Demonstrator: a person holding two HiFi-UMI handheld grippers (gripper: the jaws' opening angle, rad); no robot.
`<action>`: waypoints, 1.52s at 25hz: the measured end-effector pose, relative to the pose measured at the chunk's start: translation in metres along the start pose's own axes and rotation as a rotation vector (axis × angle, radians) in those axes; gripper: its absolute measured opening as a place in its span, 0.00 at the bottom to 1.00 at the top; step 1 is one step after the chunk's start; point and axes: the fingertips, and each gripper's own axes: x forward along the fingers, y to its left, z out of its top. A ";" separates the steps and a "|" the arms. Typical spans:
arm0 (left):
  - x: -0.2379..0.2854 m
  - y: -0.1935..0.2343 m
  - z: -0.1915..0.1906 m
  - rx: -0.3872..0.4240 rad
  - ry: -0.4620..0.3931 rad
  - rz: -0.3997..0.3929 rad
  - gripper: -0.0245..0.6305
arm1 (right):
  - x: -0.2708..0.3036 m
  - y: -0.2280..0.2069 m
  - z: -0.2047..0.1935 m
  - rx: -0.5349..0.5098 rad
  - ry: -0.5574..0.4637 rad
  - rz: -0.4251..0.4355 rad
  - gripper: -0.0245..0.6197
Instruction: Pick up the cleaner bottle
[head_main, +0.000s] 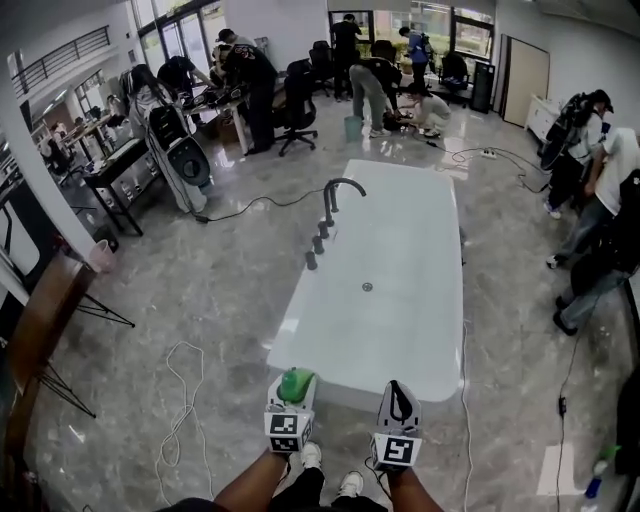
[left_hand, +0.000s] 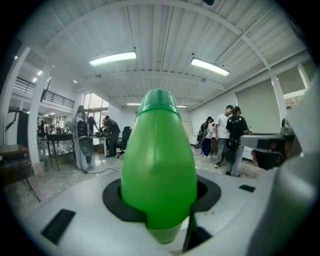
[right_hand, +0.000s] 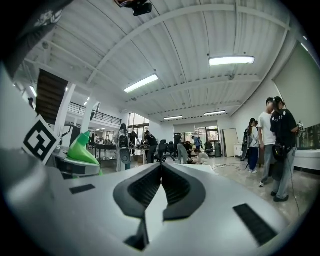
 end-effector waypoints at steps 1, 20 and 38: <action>0.003 0.002 0.002 -0.003 -0.001 -0.012 0.32 | 0.003 -0.003 0.003 -0.003 0.002 -0.012 0.06; 0.048 0.037 0.076 0.019 -0.052 -0.165 0.32 | 0.047 -0.006 0.081 -0.059 -0.075 -0.170 0.06; 0.063 -0.016 0.100 0.013 -0.083 -0.128 0.32 | 0.054 -0.054 0.082 -0.069 -0.053 -0.092 0.06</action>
